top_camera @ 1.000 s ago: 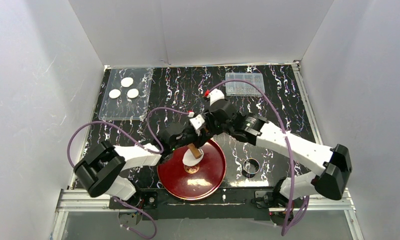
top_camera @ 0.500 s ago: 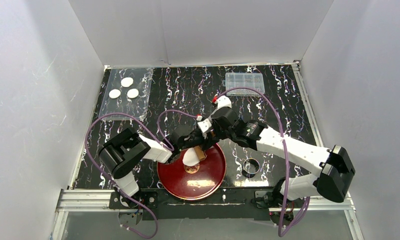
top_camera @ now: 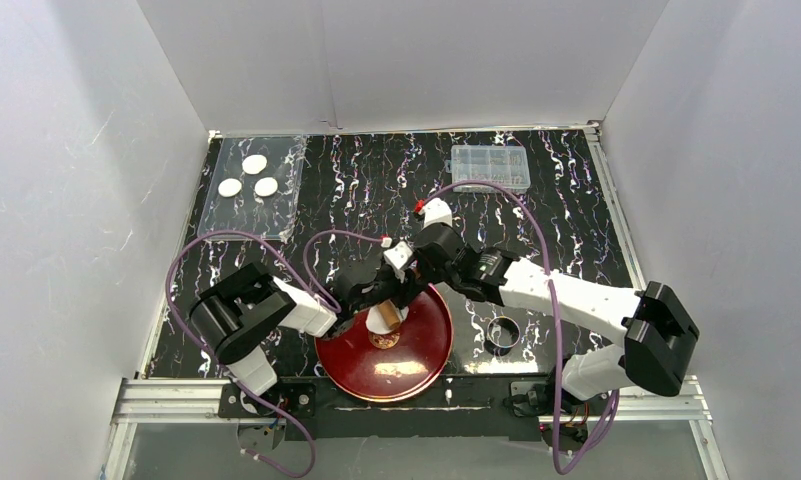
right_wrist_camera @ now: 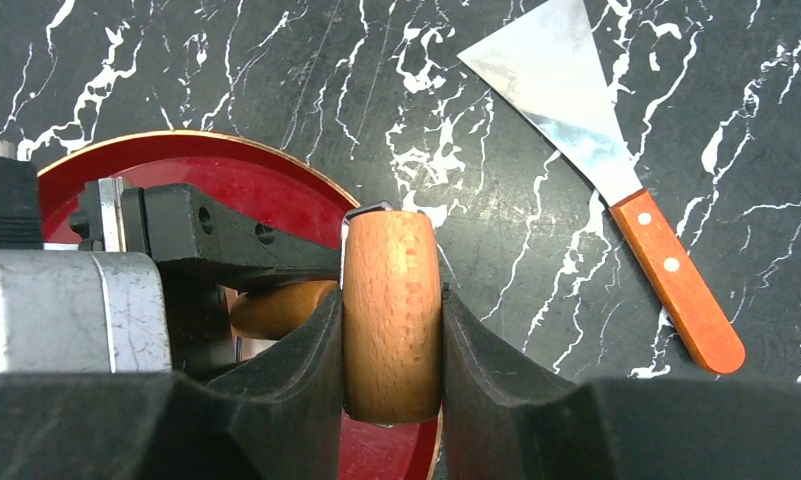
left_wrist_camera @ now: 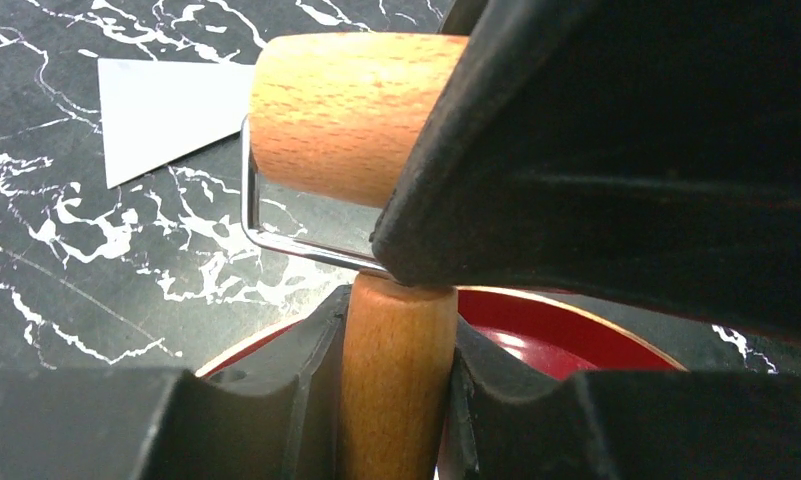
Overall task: Roll out the dumpling wrappers from the dough
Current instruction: Flatten out the dough on the work surface.
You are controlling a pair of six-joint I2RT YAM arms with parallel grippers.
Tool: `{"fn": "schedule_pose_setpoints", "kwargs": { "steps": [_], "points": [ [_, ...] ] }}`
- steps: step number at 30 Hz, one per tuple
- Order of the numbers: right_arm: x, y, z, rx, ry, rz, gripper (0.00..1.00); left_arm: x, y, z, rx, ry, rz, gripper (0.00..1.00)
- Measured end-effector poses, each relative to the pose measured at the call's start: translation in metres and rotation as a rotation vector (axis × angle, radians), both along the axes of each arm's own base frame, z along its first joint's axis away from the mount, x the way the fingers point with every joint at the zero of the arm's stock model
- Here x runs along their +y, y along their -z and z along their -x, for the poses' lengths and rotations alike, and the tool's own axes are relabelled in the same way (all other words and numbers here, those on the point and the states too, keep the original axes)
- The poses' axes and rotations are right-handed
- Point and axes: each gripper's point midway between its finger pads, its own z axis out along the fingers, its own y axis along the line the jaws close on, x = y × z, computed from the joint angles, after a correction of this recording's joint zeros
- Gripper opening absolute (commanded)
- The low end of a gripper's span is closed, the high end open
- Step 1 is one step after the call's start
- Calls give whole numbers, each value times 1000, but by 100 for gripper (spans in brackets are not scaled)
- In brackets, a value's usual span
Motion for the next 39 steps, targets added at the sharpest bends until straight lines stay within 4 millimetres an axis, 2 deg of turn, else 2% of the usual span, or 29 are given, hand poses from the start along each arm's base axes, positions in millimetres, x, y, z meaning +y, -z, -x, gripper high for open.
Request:
{"fn": "schedule_pose_setpoints", "kwargs": {
  "steps": [4,11,16,21,25,27,31,36,39],
  "points": [
    [8,4,5,7,-22,-2,1,9,2,4,1,-24,-9,0],
    [33,8,16,42,-96,-31,1,38,9,17,31,-87,-42,0],
    [38,1,17,55,-119,-5,1,41,4,18,37,-102,-25,0],
    [31,-20,18,46,-129,25,1,32,-18,17,3,-46,9,0],
    [9,-46,16,-20,-105,32,1,7,-44,11,-91,55,32,0],
    [-2,-52,15,-50,-83,35,1,-6,-51,8,-121,98,43,0],
    [-20,-40,18,-47,-25,39,1,-21,-39,13,-116,157,29,0],
    [-27,-12,24,6,41,8,1,-24,-12,22,-70,207,-10,0],
    [-28,-5,26,16,58,-11,1,-24,-7,24,-61,217,-20,0]
  ]
}}
